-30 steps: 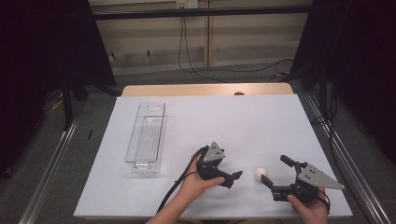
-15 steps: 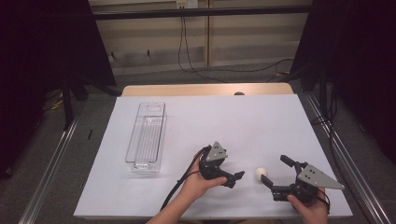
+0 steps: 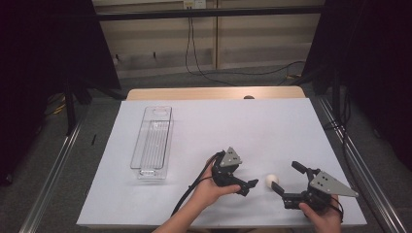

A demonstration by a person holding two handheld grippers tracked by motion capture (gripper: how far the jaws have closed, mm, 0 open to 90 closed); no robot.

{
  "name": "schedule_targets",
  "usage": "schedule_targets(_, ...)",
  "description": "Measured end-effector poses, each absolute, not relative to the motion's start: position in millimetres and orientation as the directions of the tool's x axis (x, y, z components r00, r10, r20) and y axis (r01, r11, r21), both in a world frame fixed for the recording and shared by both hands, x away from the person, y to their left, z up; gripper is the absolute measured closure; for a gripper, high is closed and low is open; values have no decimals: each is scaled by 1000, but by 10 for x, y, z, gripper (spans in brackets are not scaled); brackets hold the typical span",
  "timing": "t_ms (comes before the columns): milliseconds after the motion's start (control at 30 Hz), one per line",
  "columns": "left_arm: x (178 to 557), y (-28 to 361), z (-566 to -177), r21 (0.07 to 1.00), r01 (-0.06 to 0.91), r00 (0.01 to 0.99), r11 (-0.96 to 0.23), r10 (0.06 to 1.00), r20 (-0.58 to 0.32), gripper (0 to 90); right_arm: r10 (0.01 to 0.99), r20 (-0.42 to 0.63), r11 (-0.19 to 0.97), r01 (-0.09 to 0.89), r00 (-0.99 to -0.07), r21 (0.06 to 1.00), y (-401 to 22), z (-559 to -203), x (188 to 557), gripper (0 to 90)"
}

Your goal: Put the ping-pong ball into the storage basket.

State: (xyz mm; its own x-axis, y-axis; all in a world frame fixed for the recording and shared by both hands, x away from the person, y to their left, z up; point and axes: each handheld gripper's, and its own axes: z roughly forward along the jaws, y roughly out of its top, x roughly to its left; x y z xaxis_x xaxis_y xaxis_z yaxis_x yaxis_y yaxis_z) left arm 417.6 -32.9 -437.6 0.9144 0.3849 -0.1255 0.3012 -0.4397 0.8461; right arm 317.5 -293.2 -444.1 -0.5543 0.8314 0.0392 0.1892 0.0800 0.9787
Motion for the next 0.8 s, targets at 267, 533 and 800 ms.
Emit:
schedule_targets(267, 4184, -371, -4386, 838, 315, 913, -446, 385, -139, 17, 831, 47, 75, 196, -555, 978, -2929, -4441, 3172, 12)
schedule_targets(533, 4202, -412, -4398, 825, 326, 909, -462, 392, -140, 20, 831, 44, 77, 194, -554, 978, -2931, -4442, 3174, 12)
schedule_targets(800, 4205, -472, -4420, 827, 329, 914, -456, 375, -157, 23, 832, 42, 78, 191, -553, 978, -2932, -4440, 3175, 12)
